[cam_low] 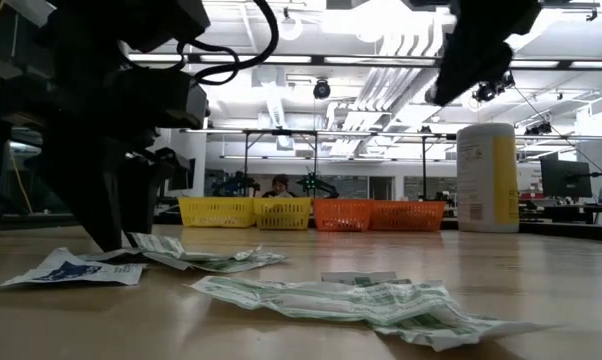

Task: Pick & Place First Aid Supplies
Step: Put the gray packet into the right yellow bin

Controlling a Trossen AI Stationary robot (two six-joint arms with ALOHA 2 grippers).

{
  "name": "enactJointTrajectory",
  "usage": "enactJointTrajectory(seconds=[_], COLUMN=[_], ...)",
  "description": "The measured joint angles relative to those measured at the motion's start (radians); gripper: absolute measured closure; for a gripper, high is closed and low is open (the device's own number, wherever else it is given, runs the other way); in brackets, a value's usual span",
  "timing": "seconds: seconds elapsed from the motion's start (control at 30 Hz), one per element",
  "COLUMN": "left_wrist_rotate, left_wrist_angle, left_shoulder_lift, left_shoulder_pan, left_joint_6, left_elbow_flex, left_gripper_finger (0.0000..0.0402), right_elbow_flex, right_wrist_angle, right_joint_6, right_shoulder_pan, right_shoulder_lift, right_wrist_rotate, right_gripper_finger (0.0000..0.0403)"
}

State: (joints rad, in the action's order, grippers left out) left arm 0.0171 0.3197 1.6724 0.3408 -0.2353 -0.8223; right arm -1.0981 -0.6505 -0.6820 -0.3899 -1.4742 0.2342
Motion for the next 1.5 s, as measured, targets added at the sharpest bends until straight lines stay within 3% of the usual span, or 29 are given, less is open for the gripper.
enactJointTrajectory(seconds=[0.57, 0.73, 1.1, 1.5], left_wrist_rotate=[-0.035, -0.054, -0.066, -0.132], left_wrist_angle=[0.003, 0.004, -0.003, 0.012], left_shoulder_lift=[0.040, 0.041, 0.042, 0.010], left_shoulder_pan=[0.001, 0.001, 0.000, 0.001], left_joint_6=[-0.001, -0.005, -0.015, -0.121], left_elbow_flex=[0.002, 0.002, 0.003, 0.006], left_gripper_finger=[0.0247, 0.0278, 0.0392, 0.0400], right_elbow_flex=[0.000, 0.000, 0.000, 0.000], right_wrist_angle=[-0.227, -0.250, -0.253, -0.252], right_joint_6=[-0.227, -0.234, -0.210, -0.164], right_shoulder_pan=[-0.147, -0.162, -0.160, -0.120], right_shoulder_lift=[0.000, 0.000, 0.000, 0.000], right_wrist_rotate=[0.172, 0.213, 0.290, 0.318], right_gripper_finger=[0.0265, 0.0265, 0.0265, 0.0265])
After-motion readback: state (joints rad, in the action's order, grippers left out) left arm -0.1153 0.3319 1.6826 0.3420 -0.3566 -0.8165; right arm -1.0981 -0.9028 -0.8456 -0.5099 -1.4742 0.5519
